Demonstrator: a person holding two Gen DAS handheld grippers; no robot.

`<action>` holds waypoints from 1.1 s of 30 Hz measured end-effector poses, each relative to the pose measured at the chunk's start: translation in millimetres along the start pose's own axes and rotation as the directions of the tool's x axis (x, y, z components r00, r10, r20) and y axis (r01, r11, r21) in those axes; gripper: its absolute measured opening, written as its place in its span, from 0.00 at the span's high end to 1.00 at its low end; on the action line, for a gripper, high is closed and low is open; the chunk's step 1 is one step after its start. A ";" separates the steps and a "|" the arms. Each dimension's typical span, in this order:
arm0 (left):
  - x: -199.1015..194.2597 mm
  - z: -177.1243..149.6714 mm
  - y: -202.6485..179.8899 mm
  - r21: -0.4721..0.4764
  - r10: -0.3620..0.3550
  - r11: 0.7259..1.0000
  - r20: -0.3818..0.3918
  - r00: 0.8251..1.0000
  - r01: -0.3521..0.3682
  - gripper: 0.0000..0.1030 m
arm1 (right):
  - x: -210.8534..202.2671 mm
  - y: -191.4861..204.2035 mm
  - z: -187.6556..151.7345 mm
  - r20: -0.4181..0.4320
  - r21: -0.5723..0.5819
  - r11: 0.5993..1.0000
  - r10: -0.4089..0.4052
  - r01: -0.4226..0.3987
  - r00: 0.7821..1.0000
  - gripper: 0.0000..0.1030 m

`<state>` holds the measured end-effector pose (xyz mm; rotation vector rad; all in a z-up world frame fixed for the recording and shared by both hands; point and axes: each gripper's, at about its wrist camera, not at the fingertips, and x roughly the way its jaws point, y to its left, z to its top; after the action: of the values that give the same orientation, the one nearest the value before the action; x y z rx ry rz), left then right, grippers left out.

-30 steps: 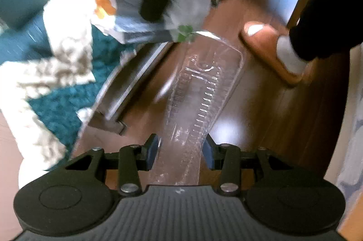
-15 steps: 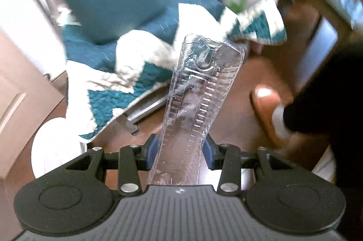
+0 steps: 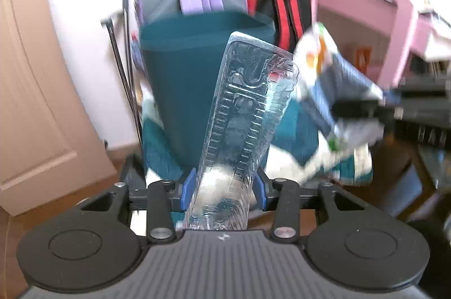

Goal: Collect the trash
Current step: 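Lift the plastic tray and milk carton up over the teal wastebasket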

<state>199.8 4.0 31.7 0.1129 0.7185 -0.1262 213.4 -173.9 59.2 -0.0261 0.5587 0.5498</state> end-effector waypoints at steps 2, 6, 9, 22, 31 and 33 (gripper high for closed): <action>-7.2 18.4 -1.8 -0.016 0.005 1.000 0.038 0.999 -0.004 0.59 | -0.7 -3.7 13.4 0.026 0.002 1.000 -0.004 0.004 1.000 0.94; -8.7 55.6 0.4 -0.056 0.018 0.998 0.084 0.996 -0.013 0.59 | 0.3 -10.3 38.8 0.073 -0.001 1.000 -0.020 0.020 0.997 0.94; -1.9 81.7 1.6 -0.077 0.041 0.996 0.107 0.993 -0.033 0.59 | 3.3 -15.5 56.7 0.103 0.003 1.000 -0.028 0.027 0.994 0.94; 40.7 176.8 16.7 -0.147 0.081 0.987 0.137 0.987 -0.060 0.57 | 59.6 -33.0 115.1 0.136 -0.011 0.998 -0.065 0.067 0.989 0.94; 96.3 197.9 25.0 -0.137 0.095 0.987 0.080 0.992 -0.084 0.57 | 115.0 -45.0 113.5 0.037 -0.027 0.997 -0.064 0.065 0.997 0.93; 112.8 198.1 26.7 -0.126 0.097 0.988 0.051 0.994 -0.090 0.57 | 125.1 -47.5 110.7 0.017 -0.027 0.997 -0.066 0.067 0.998 0.93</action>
<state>416.4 -7.2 106.7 0.0250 0.6611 0.0050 380.7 -134.8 83.9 -0.0656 0.5324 0.4923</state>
